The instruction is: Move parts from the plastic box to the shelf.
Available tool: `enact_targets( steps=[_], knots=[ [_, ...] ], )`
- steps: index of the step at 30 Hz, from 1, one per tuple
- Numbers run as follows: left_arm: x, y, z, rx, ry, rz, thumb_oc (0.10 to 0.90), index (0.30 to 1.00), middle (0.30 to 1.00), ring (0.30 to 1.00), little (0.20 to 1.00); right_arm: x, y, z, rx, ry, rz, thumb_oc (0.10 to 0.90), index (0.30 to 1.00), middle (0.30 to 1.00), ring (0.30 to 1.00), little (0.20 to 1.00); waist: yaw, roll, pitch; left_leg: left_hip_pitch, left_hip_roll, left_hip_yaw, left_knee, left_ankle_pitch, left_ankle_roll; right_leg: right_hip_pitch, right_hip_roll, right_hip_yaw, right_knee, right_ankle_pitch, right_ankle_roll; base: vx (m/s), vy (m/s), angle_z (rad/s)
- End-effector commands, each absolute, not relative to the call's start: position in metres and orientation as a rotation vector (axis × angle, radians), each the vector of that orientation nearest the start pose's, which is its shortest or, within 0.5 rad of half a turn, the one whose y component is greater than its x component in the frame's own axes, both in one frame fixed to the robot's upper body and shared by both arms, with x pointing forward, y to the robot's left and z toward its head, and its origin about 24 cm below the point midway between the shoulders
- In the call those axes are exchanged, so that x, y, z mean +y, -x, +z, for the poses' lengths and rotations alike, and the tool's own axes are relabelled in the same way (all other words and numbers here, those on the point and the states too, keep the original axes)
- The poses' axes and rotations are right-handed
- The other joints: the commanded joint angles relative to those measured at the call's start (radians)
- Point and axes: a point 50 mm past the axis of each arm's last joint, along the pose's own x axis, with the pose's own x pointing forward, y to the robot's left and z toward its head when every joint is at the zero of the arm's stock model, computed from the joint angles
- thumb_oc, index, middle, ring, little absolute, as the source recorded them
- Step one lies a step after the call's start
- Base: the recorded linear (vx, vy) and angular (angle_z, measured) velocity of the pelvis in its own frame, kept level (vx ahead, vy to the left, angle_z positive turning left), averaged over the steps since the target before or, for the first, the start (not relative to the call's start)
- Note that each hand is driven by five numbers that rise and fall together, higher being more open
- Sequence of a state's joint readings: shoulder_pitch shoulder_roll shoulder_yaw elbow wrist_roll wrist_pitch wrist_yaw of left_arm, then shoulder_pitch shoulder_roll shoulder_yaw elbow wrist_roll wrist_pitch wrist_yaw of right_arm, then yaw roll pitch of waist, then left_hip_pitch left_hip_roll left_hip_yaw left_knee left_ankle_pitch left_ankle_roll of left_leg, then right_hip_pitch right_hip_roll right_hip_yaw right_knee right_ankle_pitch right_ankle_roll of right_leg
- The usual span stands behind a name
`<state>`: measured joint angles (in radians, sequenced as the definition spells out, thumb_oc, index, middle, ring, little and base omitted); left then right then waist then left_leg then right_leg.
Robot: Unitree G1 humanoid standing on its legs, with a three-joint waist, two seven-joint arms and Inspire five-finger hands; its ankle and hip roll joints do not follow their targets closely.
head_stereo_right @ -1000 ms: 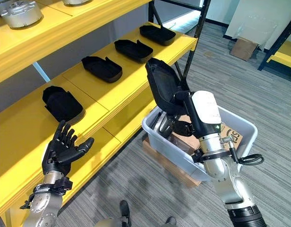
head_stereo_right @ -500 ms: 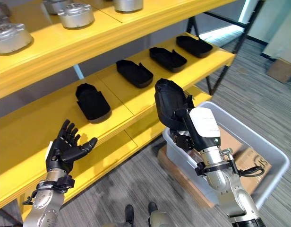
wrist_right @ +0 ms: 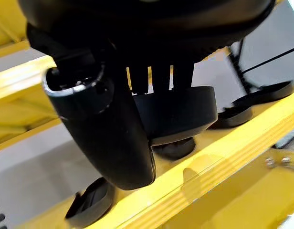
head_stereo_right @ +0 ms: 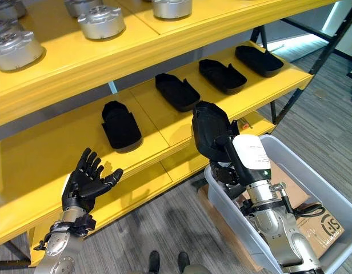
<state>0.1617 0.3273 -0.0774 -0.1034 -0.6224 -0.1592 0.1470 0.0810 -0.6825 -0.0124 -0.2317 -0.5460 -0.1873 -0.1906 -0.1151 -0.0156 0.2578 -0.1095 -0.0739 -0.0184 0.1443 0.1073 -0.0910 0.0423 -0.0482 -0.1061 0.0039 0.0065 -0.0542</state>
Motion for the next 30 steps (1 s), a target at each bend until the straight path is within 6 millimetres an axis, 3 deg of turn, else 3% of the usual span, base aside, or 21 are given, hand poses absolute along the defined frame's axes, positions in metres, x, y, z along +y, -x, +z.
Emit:
enact_targets(
  steps=[1,2,3,5,6,7,8,9,10,12,16,20,26,30],
  knots=[
    [0.220,-0.219,0.086,-0.265,0.288,0.125,0.900,1.000,1.000,1.000,1.000,-0.227,-0.226,0.198,-0.823,1.153,-0.208,0.400,0.300,0.300,0.300,0.300,0.003,-0.025,-0.055,0.009,0.218,0.089,0.150,-0.141,0.043,-0.063,0.024,0.050,0.130,-0.093,0.076,0.04,0.032,0.42],
    [0.221,-0.218,0.086,-0.263,0.284,0.133,0.900,1.000,1.000,1.000,1.000,-0.228,-0.225,0.200,-0.835,1.161,-0.226,0.400,0.300,0.300,0.300,0.300,0.002,-0.021,-0.061,0.033,0.291,0.068,0.071,-0.077,0.024,-0.073,0.019,0.052,0.154,-0.110,0.085,0.07,0.137,0.45],
    [0.222,-0.217,0.083,-0.248,0.285,0.143,0.900,1.000,1.000,1.000,1.000,-0.232,-0.224,0.199,-0.830,1.165,-0.244,0.400,0.300,0.300,0.300,0.300,-0.003,-0.002,-0.066,0.045,0.375,0.043,-0.063,0.027,-0.003,-0.096,0.016,0.057,0.195,-0.140,0.094,0.06,0.122,0.35],
    [0.222,-0.217,0.083,-0.247,0.286,0.143,0.900,1.000,1.000,1.000,1.000,-0.232,-0.224,0.199,-0.830,1.167,-0.244,0.400,0.300,0.300,0.300,0.300,-0.004,0.000,-0.070,0.058,0.378,0.045,-0.098,0.049,-0.008,-0.104,0.018,0.054,0.206,-0.146,0.090,0.02,0.078,0.36],
    [0.222,-0.217,0.083,-0.246,0.285,0.145,0.900,1.000,1.000,1.000,1.000,-0.234,-0.223,0.201,-0.836,1.171,-0.254,0.400,0.300,0.300,0.300,0.300,-0.003,0.009,-0.063,0.044,0.413,0.038,-0.143,0.102,-0.026,-0.115,0.013,0.056,0.231,-0.159,0.095,0.02,0.221,0.20],
    [0.221,-0.218,0.082,-0.236,0.283,0.140,0.900,1.000,1.000,1.000,1.000,-0.240,-0.222,0.200,-0.817,1.191,-0.280,0.400,0.300,0.300,0.300,0.300,-0.015,0.032,-0.060,0.050,0.452,0.097,-0.227,0.172,-0.063,-0.141,0.005,0.027,0.291,-0.192,0.095,0.02,0.288,0.13],
    [0.220,-0.219,0.083,-0.240,0.287,0.128,0.900,1.000,1.000,1.000,1.000,-0.244,-0.221,0.200,-0.808,1.214,-0.300,0.400,0.300,0.300,0.300,0.300,-0.027,0.045,-0.058,0.043,0.470,0.174,-0.232,0.182,-0.082,-0.143,-0.005,-0.004,0.309,-0.205,0.100,0.02,0.258,0.34],
    [0.218,-0.220,0.084,-0.242,0.292,0.114,0.900,1.000,1.000,1.000,1.000,-0.245,-0.219,0.201,-0.815,1.227,-0.310,0.400,0.300,0.300,0.300,0.300,-0.031,0.059,-0.061,0.052,0.493,0.225,-0.232,0.163,-0.096,-0.149,-0.010,-0.024,0.322,-0.209,0.105,0.02,0.209,0.50],
    [0.216,-0.220,0.084,-0.246,0.293,0.103,0.900,1.000,1.000,1.000,1.000,-0.246,-0.219,0.200,-0.807,1.236,-0.327,0.400,0.300,0.300,0.300,0.300,-0.028,0.071,-0.062,0.049,0.501,0.216,-0.232,0.181,-0.111,-0.150,-0.012,-0.023,0.319,-0.209,0.111,0.03,0.228,0.77],
    [0.218,-0.219,0.085,-0.252,0.296,0.109,0.900,1.000,1.000,1.000,1.000,-0.244,-0.217,0.200,-0.823,1.244,-0.342,0.400,0.300,0.300,0.300,0.300,-0.019,0.095,-0.072,0.054,0.495,0.206,-0.232,0.141,-0.109,-0.153,-0.028,-0.019,0.302,-0.197,0.128,0.07,0.273,0.35],
    [0.218,-0.218,0.086,-0.256,0.295,0.105,0.900,1.000,1.000,1.000,1.000,-0.245,-0.217,0.201,-0.821,1.261,-0.367,0.400,0.300,0.300,0.300,0.300,-0.009,0.099,-0.081,0.063,0.461,0.207,-0.227,0.122,-0.097,-0.122,-0.061,-0.009,0.259,-0.175,0.153,0.09,0.221,0.13],
    [0.217,-0.222,0.092,-0.279,0.274,0.080,0.900,1.000,1.000,1.000,1.000,-0.238,-0.217,0.215,-0.895,1.279,-0.382,0.400,0.300,0.300,0.300,0.300,0.008,0.055,-0.080,0.026,0.393,0.198,-0.086,0.000,-0.066,-0.034,-0.146,-0.001,0.154,-0.128,0.195,0.10,0.264,0.11],
    [0.216,-0.225,0.097,-0.291,0.264,0.063,0.900,1.000,1.000,1.000,1.000,-0.233,-0.219,0.222,-0.931,1.280,-0.371,0.400,0.300,0.300,0.300,0.300,0.021,0.023,-0.088,0.010,0.359,0.198,-0.030,-0.051,-0.054,0.003,-0.186,-0.011,0.127,-0.115,0.217,0.07,0.129,0.05],
    [0.214,-0.226,0.099,-0.293,0.249,0.041,0.900,1.000,1.000,1.000,1.000,-0.224,-0.228,0.230,-0.967,1.272,-0.327,0.400,0.300,0.300,0.300,0.300,0.058,-0.013,-0.096,-0.014,0.342,0.181,0.001,-0.075,-0.048,0.032,-0.210,-0.042,0.109,-0.110,0.231,0.07,0.079,0.11]
  ],
)
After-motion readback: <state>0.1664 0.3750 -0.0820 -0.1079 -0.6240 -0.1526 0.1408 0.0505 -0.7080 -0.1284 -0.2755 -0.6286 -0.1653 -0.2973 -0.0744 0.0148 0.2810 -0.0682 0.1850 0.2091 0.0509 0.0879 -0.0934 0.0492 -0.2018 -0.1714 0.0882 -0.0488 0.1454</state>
